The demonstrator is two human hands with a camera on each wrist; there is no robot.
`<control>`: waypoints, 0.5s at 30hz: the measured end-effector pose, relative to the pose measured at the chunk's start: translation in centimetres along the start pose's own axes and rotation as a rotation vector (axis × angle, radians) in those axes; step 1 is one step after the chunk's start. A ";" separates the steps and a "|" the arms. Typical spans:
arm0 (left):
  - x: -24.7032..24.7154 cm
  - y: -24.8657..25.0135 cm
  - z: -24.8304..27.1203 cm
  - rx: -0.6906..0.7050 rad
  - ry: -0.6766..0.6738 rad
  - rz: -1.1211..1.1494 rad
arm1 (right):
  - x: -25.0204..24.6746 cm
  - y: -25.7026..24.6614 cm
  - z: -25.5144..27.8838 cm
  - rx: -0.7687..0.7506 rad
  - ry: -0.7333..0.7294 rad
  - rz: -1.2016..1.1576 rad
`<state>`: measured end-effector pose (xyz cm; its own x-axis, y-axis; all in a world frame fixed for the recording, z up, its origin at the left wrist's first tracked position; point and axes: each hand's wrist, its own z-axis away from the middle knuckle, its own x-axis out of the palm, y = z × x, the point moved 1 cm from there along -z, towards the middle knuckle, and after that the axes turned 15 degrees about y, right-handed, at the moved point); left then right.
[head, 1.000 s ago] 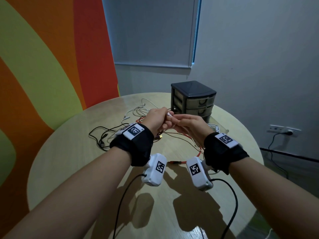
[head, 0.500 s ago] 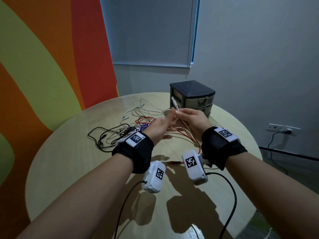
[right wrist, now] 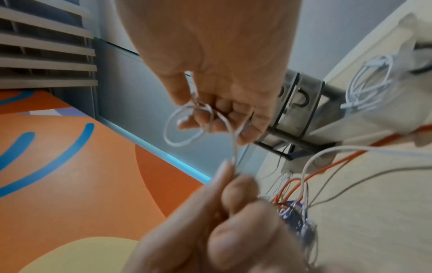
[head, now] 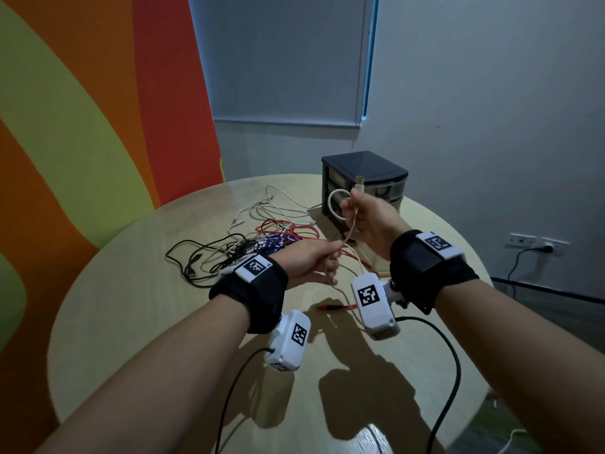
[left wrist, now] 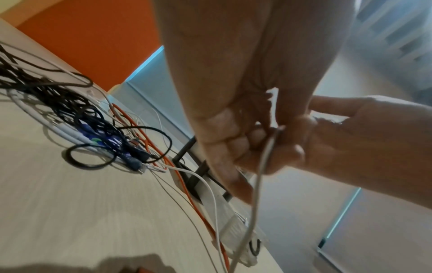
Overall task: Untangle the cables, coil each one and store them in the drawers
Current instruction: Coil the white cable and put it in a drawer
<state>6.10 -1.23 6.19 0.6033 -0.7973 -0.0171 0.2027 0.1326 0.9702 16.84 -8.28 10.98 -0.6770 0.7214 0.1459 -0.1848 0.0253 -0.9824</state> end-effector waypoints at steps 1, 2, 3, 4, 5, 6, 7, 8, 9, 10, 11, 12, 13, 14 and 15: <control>-0.4 0.0 -0.1 -0.002 0.040 -0.002 | -0.2 0.0 0.0 0.020 -0.006 0.026; -0.7 0.0 -0.3 0.001 0.089 -0.018 | -0.4 -0.1 0.1 0.030 -0.021 0.053; -1.0 0.1 -0.4 0.008 0.135 -0.035 | -0.5 -0.1 0.1 0.034 -0.043 0.079; -1.2 0.1 -0.5 0.016 0.177 -0.050 | -0.6 0.0 0.0 0.039 -0.066 0.098; -1.4 0.2 -0.6 0.024 0.223 -0.061 | -0.6 0.1 0.1 0.043 -0.088 0.119; -1.5 0.3 -0.6 0.035 0.271 -0.068 | -0.6 0.1 0.2 0.041 -0.105 0.156; -1.6 0.4 -0.7 0.048 0.318 -0.074 | -0.6 0.2 0.2 0.030 -0.123 0.217; -1.8 0.5 -0.7 0.059 0.363 -0.076 | -0.5 0.2 0.3 0.009 -0.139 0.298; -1.9 0.7 -0.7 0.066 0.410 -0.073 | -0.5 0.3 0.4 -0.018 -0.141 0.387; -2.1 0.8 -0.8 0.073 0.457 -0.068 | -0.5 0.4 0.4 -0.044 -0.127 0.468; -2.4 1.0 -0.8 0.078 0.499 -0.067 | -0.5 0.4 0.4 -0.064 -0.102 0.530; -2.7 1.2 -0.8 0.082 0.530 -0.073 | -0.6 0.5 0.4 -0.072 -0.080 0.565; -3.0 1.5 -0.7 0.081 0.545 -0.083 | -0.8 0.7 0.4 -0.065 -0.071 0.573; -3.3 1.7 -0.7 0.076 0.551 -0.091 | -1.0 0.8 0.3 -0.045 -0.076 0.559; -3.6 1.8 -0.5 0.071 0.557 -0.097 | -1.3 0.9 0.2 -0.016 -0.093 0.532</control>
<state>4.73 2.17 7.90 0.9041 -0.3704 -0.2128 0.2363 0.0186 0.9715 17.35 -9.32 9.90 -0.7343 0.5733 -0.3635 0.2109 -0.3163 -0.9249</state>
